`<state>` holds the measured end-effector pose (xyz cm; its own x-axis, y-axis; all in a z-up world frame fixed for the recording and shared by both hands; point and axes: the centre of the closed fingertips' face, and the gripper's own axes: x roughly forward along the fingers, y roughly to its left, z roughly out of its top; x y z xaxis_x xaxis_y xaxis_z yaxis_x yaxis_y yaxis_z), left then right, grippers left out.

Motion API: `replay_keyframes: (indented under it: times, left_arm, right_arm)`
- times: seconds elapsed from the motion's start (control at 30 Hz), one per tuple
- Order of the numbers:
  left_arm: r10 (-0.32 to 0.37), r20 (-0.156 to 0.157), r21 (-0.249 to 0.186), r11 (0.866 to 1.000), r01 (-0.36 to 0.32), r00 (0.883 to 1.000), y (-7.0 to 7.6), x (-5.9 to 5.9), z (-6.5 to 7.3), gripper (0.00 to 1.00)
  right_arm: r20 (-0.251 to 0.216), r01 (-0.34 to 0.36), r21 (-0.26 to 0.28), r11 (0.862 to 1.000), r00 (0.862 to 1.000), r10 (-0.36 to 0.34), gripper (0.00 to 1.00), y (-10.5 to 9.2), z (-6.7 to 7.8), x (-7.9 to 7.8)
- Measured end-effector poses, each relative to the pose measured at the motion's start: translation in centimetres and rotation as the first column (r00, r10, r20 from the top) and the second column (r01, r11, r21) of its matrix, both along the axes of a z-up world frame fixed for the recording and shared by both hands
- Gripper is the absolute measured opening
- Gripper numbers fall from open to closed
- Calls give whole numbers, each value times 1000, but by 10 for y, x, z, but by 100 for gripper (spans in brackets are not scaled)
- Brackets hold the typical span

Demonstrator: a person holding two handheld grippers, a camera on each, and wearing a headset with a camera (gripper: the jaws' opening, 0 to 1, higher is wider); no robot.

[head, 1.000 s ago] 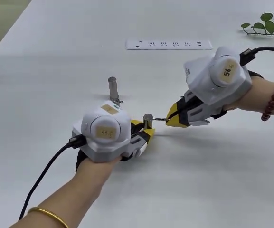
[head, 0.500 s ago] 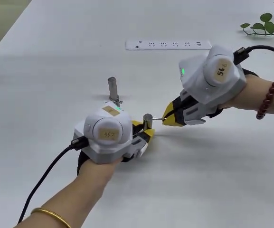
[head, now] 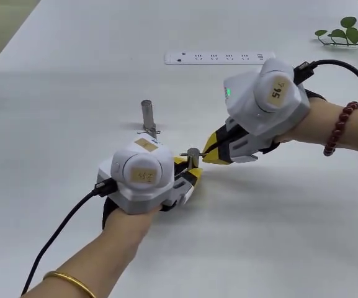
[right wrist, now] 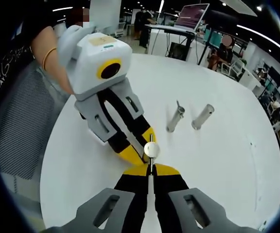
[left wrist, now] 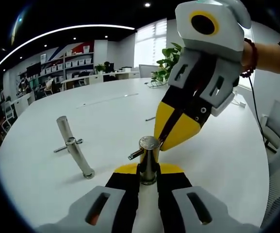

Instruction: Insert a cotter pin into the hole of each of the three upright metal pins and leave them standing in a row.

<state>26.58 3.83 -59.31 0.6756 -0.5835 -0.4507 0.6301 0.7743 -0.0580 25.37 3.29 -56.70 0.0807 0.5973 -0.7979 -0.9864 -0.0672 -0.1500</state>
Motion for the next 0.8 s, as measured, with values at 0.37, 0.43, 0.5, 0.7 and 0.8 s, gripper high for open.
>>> replay_keyframes:
  times: [0.37, 0.43, 0.5, 0.7, 0.8]
  left_arm:
    - [1, -1, 0, 1000, -1, 1000, 0, 0, -1, 10]
    - [1, -2, -1, 1000, -1, 1000, 0, 0, -1, 10]
    - [1, -3, -1, 1000, -1, 1000, 0, 0, -1, 10]
    - [2, -6, -3, 1000, -2, 1000, -1, 0, -2, 10]
    - [2, -6, -4, 1000, -2, 1000, -1, 0, -2, 10]
  right_arm:
    - [3, 32, 10, 999, 999, -32, 6, -7, 3, 0]
    - [4, 40, 9, 999, 999, -40, 5, -10, 3, 2]
    - [5, 46, 8, 999, 999, -46, 4, -12, 4, 1]
    - [7, 56, 15, 998, 998, -56, 0, -12, 8, -1]
    - [3, 57, 18, 998, 998, -57, 0, -10, 7, -3]
